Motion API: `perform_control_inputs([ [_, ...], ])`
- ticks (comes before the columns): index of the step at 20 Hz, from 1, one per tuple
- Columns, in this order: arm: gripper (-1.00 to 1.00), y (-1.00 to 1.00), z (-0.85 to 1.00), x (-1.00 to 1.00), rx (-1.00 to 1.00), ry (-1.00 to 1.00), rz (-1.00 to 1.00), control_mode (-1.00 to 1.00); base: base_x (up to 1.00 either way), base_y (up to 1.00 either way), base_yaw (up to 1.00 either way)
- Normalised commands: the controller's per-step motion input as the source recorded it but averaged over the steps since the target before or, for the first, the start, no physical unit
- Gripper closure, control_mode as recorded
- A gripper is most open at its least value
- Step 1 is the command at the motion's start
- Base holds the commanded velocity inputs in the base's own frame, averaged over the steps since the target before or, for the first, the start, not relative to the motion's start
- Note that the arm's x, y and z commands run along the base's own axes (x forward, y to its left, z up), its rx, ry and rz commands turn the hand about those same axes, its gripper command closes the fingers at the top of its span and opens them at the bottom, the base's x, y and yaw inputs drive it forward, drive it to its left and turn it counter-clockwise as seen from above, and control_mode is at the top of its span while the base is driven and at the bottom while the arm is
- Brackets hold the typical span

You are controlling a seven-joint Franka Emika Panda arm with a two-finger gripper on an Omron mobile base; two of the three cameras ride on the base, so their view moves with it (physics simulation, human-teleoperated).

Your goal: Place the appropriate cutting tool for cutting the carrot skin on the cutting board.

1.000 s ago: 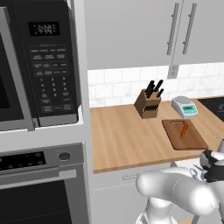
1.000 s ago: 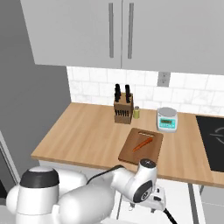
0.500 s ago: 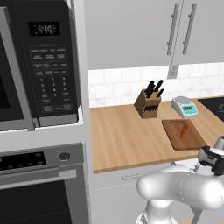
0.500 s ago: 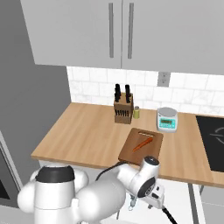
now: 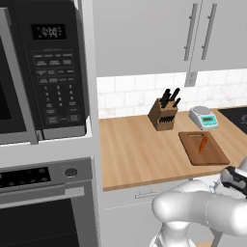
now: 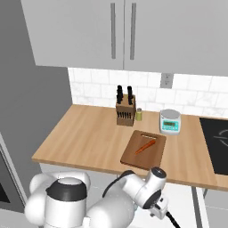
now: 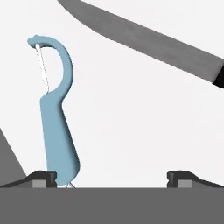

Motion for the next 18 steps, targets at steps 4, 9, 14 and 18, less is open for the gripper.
perform_control_inputs([
  [4, -1.00, 0.16, -0.01, 0.03, 0.00, -0.13, -0.13, -1.00, 0.00, 0.00, 0.00],
  [9, -1.00, 0.15, -0.08, 0.09, 0.00, -0.07, -0.10, -1.00, 0.00, 0.00, 0.00],
  [14, -1.00, 0.08, -0.08, 0.26, -0.03, -0.01, -0.04, -1.00, 0.00, 0.00, 0.00],
  [18, -1.00, 0.00, -0.12, 0.15, -0.04, 0.00, -0.02, -1.00, 0.00, 0.00, 0.00],
])
